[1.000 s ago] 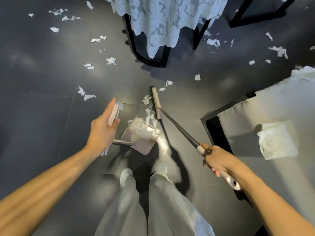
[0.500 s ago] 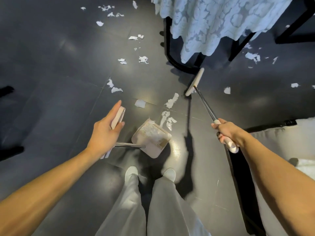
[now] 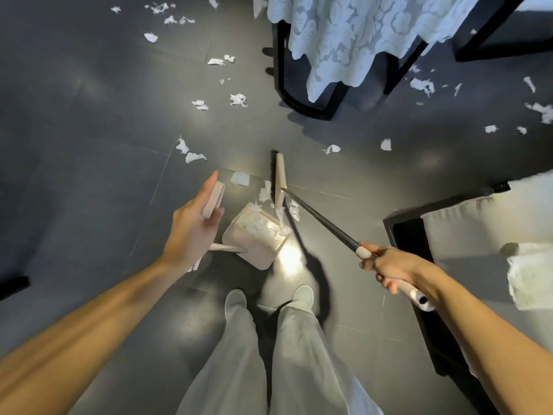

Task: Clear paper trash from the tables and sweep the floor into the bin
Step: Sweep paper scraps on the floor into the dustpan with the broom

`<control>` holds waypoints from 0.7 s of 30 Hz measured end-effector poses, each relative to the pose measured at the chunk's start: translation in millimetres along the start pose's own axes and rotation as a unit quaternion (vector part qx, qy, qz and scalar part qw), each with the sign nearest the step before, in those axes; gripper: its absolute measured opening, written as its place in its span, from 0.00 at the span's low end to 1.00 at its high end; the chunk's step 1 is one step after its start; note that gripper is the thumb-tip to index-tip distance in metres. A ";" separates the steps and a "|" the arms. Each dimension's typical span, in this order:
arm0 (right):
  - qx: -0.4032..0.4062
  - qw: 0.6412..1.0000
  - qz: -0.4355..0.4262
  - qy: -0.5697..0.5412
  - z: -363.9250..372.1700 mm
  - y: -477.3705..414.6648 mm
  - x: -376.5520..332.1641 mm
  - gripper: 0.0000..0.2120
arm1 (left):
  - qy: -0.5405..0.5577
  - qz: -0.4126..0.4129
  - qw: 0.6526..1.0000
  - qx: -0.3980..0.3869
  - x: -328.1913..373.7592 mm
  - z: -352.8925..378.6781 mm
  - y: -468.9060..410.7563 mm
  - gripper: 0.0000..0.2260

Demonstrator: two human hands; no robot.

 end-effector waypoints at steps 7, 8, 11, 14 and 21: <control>0.040 0.995 -0.034 0.085 8.8 54.6 -2.1 0.27 | 0.026 0.011 1.000 -0.007 -21.0 -26.2 -7.4 0.28; 0.052 0.992 -0.039 0.110 13.6 58.2 -3.9 0.28 | 0.024 0.013 1.000 -0.006 -24.4 -30.3 -8.4 0.28; 0.103 0.971 -0.048 0.210 25.1 55.9 -16.4 0.29 | 0.025 0.020 0.999 -0.005 -36.7 -42.9 -10.8 0.28; 0.124 0.953 -0.049 0.272 46.7 39.3 -26.4 0.29 | 0.023 0.027 0.999 -0.015 -46.3 -51.5 -18.5 0.28; 0.016 0.968 -0.016 0.248 145.3 27.7 -15.4 0.33 | -0.005 0.040 0.999 -0.026 -47.0 -50.1 -40.1 0.27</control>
Point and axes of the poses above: each hand's wrist, its own y-axis away from the middle knuckle, its own z-axis out of the palm, x = y × z, the point moved 1 cm from there along -y, towards the middle knuckle, and after that the axes turned 10 degrees about -z, right-handed, at the moved point
